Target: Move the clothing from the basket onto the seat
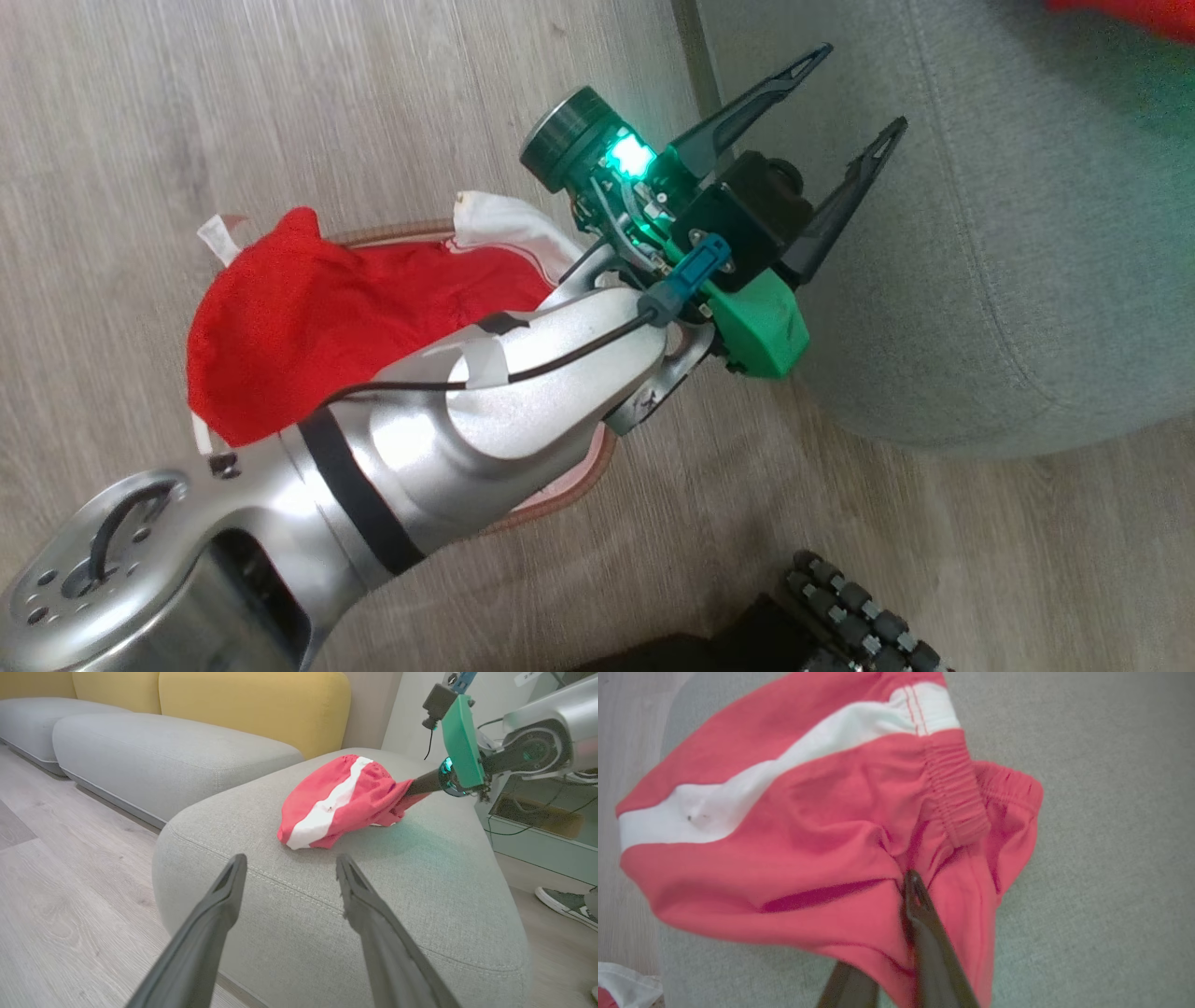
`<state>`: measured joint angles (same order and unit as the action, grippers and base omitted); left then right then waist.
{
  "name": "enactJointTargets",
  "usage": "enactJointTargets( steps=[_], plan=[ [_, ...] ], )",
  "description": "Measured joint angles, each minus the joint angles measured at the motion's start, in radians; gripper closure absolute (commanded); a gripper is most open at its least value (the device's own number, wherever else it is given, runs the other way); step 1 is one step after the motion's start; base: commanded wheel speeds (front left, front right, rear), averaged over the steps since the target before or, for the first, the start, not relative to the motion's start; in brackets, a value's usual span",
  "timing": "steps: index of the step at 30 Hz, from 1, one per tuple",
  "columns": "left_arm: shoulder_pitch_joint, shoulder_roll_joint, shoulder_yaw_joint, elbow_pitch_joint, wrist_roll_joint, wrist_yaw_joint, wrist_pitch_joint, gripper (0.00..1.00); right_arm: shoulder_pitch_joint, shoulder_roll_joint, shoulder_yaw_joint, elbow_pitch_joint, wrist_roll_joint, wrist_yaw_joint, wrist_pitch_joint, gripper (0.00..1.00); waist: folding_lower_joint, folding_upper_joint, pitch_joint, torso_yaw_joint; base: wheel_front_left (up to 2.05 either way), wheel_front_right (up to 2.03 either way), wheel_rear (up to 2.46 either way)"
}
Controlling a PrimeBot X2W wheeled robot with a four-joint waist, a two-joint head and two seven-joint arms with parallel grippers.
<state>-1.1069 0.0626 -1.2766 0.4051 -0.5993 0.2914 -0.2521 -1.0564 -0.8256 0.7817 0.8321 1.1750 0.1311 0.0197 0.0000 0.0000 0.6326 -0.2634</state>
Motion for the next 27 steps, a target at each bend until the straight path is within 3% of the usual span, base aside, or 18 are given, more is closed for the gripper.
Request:
enactJointTargets(
  steps=[8,17,27],
  plan=[
    [0.033,-0.001,0.041,-0.011,-0.002,0.008,0.000,0.00,0.000,-0.019,0.123,0.017,0.091,0.000,0.098,0.00,0.0000,0.0000,-0.088,0.002,0.00,0.00,0.00],
    [0.214,0.009,0.169,-0.036,0.035,-0.029,0.000,0.00,0.003,-0.064,0.236,-0.012,0.130,0.000,0.131,0.00,0.0000,0.0001,-0.266,-0.003,0.00,0.00,0.00],
    [0.407,0.059,0.298,-0.137,0.074,-0.054,0.000,0.00,0.063,-0.124,0.267,-0.167,0.161,0.000,-0.051,0.00,-0.0001,0.0001,-0.444,0.020,0.00,0.00,0.00]
  ],
)
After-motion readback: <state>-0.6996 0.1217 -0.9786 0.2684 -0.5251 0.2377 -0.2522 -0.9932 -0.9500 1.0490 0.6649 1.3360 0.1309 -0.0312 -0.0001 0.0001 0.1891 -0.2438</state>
